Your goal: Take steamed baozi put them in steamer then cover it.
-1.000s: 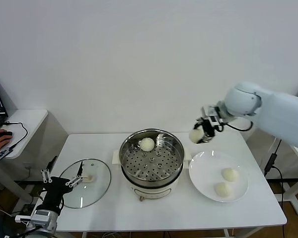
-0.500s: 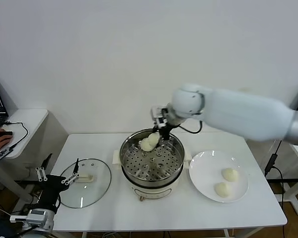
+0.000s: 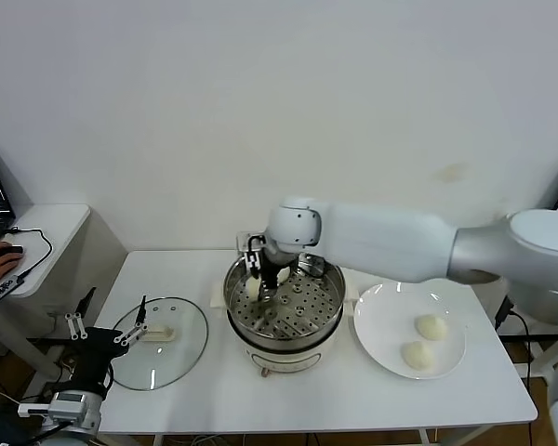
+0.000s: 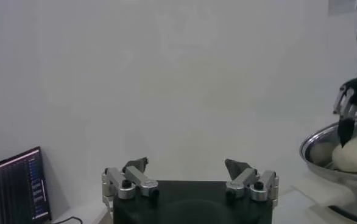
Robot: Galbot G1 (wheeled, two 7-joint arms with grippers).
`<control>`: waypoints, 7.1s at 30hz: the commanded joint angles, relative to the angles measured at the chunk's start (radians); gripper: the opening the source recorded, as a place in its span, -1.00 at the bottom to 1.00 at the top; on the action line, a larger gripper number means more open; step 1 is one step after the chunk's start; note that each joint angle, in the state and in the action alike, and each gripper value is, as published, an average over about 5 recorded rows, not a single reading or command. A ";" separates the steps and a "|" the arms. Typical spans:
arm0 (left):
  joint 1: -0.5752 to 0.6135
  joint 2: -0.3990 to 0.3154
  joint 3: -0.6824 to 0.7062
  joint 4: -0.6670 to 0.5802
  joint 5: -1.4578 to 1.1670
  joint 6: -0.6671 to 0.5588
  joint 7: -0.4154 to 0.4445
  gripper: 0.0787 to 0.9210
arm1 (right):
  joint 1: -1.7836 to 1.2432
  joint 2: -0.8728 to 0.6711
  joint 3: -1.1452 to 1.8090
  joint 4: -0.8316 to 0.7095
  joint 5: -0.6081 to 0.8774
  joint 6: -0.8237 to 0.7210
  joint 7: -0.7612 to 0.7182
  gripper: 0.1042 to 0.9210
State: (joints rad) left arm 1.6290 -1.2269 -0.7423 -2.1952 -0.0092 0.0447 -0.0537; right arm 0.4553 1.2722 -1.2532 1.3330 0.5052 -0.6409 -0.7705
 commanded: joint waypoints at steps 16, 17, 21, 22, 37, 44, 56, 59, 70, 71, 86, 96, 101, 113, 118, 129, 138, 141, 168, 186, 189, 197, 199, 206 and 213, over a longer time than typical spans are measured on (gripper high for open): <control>-0.002 0.004 0.000 0.003 -0.001 0.000 0.001 0.77 | 0.000 0.022 0.018 -0.044 -0.071 0.026 -0.037 0.68; -0.002 0.004 0.000 0.004 -0.001 0.000 0.001 0.77 | 0.019 0.002 0.021 -0.030 -0.073 0.035 -0.059 0.71; -0.003 0.007 0.001 0.009 -0.001 0.001 0.002 0.77 | 0.119 -0.112 0.021 0.056 -0.077 0.087 -0.166 0.76; -0.003 0.007 0.002 0.009 0.000 0.001 0.003 0.77 | 0.142 -0.144 0.015 0.081 -0.080 0.103 -0.190 0.76; 0.000 0.021 0.024 0.009 0.005 0.004 0.003 0.77 | 0.230 -0.732 -0.039 0.385 -0.244 0.299 -0.357 0.76; 0.005 0.021 0.030 0.014 0.008 0.003 0.002 0.77 | 0.081 -0.883 0.004 0.409 -0.386 0.361 -0.366 0.76; 0.013 0.022 0.024 0.032 0.013 0.002 0.001 0.77 | -0.514 -0.982 0.424 0.357 -0.610 0.411 -0.334 0.76; 0.013 0.021 0.027 0.035 0.018 0.003 0.001 0.77 | -0.633 -0.979 0.521 0.341 -0.634 0.414 -0.322 0.76; 0.019 0.021 0.023 0.036 0.024 0.002 0.002 0.77 | -0.755 -0.864 0.606 0.232 -0.674 0.413 -0.253 0.76; 0.021 0.021 0.021 0.036 0.024 0.002 0.002 0.77 | -0.755 -0.851 0.606 0.218 -0.677 0.413 -0.250 0.76; 0.024 0.020 0.004 0.041 0.023 0.001 0.002 0.77 | -0.725 -0.728 0.574 0.098 -0.681 0.404 -0.227 0.74; 0.024 0.018 0.003 0.038 0.024 0.001 0.002 0.77 | -0.707 -0.706 0.567 0.090 -0.667 0.388 -0.254 0.47; 0.024 0.018 0.004 0.033 0.023 0.001 0.002 0.77 | -0.682 -0.711 0.564 0.090 -0.656 0.383 -0.283 0.24; 0.015 0.020 0.011 0.039 0.021 0.000 0.003 0.77 | -0.373 -0.790 0.452 0.153 -0.549 0.371 -0.350 0.19; 0.011 0.022 0.015 0.037 0.020 0.001 0.003 0.77 | -0.197 -0.804 0.372 0.183 -0.485 0.367 -0.358 0.20; 0.011 0.024 0.018 0.032 0.019 0.001 0.002 0.77 | 0.174 -0.641 0.125 0.251 -0.339 0.336 -0.315 0.20; 0.017 0.019 0.001 0.029 0.015 -0.001 0.002 0.77 | 0.237 -0.421 0.049 0.293 -0.260 0.324 -0.238 0.19; 0.020 0.016 -0.007 0.027 0.014 -0.002 0.002 0.77 | 0.196 -0.383 0.040 0.290 -0.253 0.369 -0.207 0.20; 0.031 -0.018 -0.047 -0.010 0.007 0.000 0.001 0.77 | 0.064 -0.172 -0.094 0.215 -0.560 0.809 -0.172 0.19; 0.030 -0.025 -0.047 -0.004 0.006 -0.004 0.001 0.77 | 0.075 -0.166 -0.114 0.237 -0.568 0.845 -0.232 0.20; 0.029 -0.025 -0.045 -0.003 0.006 -0.004 0.001 0.77 | 0.079 -0.175 -0.111 0.242 -0.570 0.847 -0.230 0.31; 0.022 -0.016 -0.040 0.002 0.007 -0.004 0.001 0.77 | 0.110 -0.254 -0.070 0.272 -0.568 0.836 -0.226 0.74; 0.020 -0.012 -0.039 0.006 0.008 -0.004 0.001 0.77 | 0.113 -0.287 -0.050 0.280 -0.568 0.828 -0.221 0.75; 0.010 0.010 -0.033 0.021 0.010 -0.006 0.001 0.77 | 0.095 -0.438 0.070 0.298 -0.556 0.711 -0.207 0.76; 0.003 0.030 -0.020 0.029 0.012 -0.010 0.003 0.77 | 0.100 -0.677 0.167 0.322 -0.498 0.428 -0.262 0.76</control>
State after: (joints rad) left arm 1.6345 -1.2115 -0.7693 -2.1692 0.0016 0.0359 -0.0523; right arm 0.5531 0.8575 -1.2047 1.6355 -0.0450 0.0491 -0.9990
